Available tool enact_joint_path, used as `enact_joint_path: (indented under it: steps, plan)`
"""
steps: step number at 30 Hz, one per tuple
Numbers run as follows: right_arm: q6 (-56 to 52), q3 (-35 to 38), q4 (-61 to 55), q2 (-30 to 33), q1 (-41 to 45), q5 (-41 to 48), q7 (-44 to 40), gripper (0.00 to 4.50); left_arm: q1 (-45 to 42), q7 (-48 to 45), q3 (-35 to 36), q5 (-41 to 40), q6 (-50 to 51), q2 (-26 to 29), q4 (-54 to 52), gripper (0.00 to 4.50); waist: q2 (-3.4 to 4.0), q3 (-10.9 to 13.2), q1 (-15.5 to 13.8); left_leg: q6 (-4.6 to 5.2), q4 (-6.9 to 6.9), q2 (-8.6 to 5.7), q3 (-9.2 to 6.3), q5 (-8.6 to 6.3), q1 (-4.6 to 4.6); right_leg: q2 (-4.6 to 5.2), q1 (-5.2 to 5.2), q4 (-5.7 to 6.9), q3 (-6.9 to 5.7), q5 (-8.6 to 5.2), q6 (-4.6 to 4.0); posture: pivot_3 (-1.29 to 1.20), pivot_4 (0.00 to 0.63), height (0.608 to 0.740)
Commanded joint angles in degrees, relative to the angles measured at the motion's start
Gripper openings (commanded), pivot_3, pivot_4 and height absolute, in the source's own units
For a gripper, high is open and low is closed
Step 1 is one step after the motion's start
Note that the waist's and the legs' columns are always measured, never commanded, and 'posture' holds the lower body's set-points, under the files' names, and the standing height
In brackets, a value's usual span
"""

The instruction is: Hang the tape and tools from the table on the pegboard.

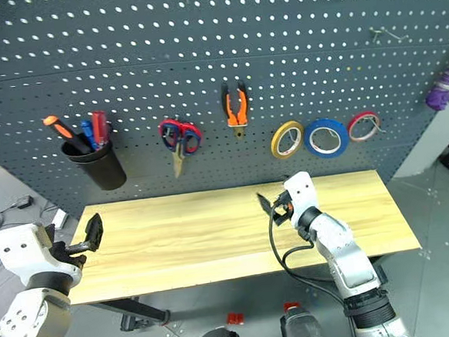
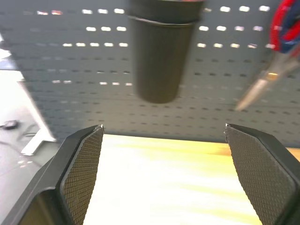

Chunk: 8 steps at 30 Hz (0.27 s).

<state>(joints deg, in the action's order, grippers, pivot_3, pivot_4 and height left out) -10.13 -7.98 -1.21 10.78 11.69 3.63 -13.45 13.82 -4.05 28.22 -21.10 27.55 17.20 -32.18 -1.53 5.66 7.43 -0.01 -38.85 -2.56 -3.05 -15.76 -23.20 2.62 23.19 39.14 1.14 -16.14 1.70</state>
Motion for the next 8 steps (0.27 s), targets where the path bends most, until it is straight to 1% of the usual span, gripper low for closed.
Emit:
enact_joint_path:
  steps: [1,3,4,8]
  plan:
    - [8.69,5.79,9.16,0.76,1.33,-5.13,9.88,4.50,-0.91,-0.98,-2.21,3.94,-7.66,-1.00,4.64,4.34,0.14,-0.37,-0.82,-0.02,0.04,-0.01,0.04,-0.04,0.23,0.00,-0.04,-0.10,0.02,0.00,0.00,-0.15,0.058,0.740]
    - [11.37,7.64,14.58,1.79,2.12,-6.31,12.20,4.50,-1.60,-1.49,-3.88,6.52,-11.42,-0.89,7.74,4.34,0.18,-0.70,-1.34,0.05,0.05,-0.01,0.12,-0.14,0.41,-0.01,-0.36,-0.14,0.07,0.00,0.00,-0.15,0.056,0.740]
    - [12.86,8.48,17.10,2.43,2.34,-6.38,12.48,4.50,-2.17,-1.91,-4.58,6.35,-11.44,-0.97,8.73,4.34,0.20,-0.79,-1.47,0.05,0.05,0.00,0.12,-0.14,0.46,-0.03,-0.55,-0.15,0.06,0.00,0.00,-0.15,0.048,0.740]
    - [16.78,9.95,22.80,3.50,2.95,-4.69,9.45,4.50,-4.84,-2.99,-6.43,5.76,-11.92,-1.42,11.34,4.34,0.39,-1.44,-1.55,0.06,0.06,0.04,0.11,-0.15,0.53,-0.06,-0.67,-0.17,0.07,-0.01,-0.01,-0.15,0.042,0.740]
